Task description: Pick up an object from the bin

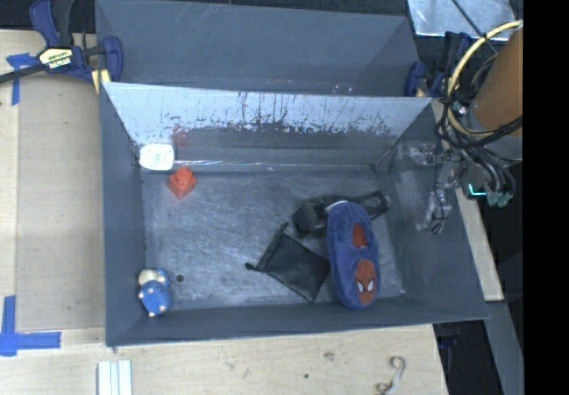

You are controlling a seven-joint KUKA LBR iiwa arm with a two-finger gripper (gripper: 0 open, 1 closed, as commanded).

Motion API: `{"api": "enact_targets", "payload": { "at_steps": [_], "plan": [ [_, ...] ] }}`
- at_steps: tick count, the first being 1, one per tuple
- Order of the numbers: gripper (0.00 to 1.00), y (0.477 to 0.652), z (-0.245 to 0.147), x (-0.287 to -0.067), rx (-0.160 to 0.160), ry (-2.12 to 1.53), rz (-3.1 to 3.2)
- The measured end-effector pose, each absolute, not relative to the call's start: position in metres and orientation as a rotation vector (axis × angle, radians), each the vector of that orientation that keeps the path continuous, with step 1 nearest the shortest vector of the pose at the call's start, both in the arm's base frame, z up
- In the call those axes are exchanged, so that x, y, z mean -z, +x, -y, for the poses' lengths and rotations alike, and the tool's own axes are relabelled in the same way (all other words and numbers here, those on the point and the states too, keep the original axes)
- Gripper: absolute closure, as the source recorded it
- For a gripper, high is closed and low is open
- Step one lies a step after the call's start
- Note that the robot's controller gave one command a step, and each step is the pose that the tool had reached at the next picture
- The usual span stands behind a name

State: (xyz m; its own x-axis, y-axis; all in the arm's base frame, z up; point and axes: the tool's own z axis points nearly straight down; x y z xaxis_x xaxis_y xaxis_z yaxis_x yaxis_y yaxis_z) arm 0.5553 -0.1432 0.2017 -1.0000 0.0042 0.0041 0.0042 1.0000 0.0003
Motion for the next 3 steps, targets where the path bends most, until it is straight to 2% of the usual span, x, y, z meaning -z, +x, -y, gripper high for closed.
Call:
{"api": "enact_targets", "payload": {
  "at_steps": [1, 2, 3],
  "plan": [
    [0.00, 0.587, 0.109, -0.072, 0.001, -0.033, 3.138],
    [0.00, 0.552, 0.054, -0.072, -0.007, 0.217, 3.147],
    [1.00, 0.555, 0.056, -0.074, -0.011, 0.217, 3.155]
  ]
}}
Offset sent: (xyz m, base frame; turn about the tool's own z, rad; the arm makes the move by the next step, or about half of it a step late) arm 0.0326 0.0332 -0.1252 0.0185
